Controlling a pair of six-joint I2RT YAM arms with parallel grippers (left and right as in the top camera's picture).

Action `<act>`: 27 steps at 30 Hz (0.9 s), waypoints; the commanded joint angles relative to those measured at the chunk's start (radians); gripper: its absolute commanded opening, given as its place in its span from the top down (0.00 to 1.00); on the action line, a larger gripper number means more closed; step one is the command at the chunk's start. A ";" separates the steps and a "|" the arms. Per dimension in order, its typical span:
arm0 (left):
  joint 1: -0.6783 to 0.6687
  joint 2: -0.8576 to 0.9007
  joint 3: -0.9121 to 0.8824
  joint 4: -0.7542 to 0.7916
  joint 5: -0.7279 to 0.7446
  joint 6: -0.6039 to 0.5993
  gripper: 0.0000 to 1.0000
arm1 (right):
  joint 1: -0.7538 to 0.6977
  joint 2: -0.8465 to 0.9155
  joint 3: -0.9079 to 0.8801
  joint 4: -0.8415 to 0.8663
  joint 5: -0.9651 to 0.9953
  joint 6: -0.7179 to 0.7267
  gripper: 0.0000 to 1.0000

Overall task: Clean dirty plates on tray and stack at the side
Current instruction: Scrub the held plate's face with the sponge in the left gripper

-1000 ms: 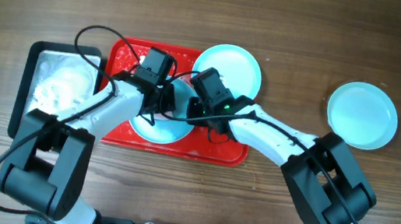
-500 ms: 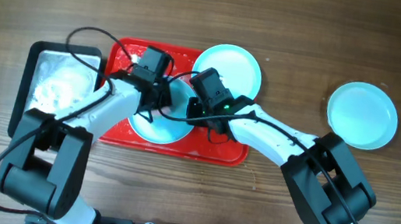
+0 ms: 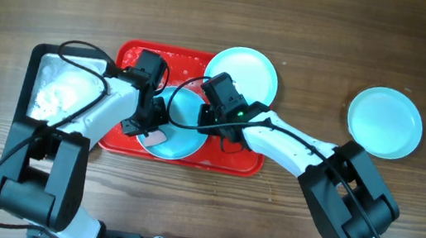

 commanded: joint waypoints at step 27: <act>0.098 0.025 -0.037 -0.095 0.224 0.100 0.96 | -0.002 0.021 0.011 -0.008 0.005 -0.003 0.96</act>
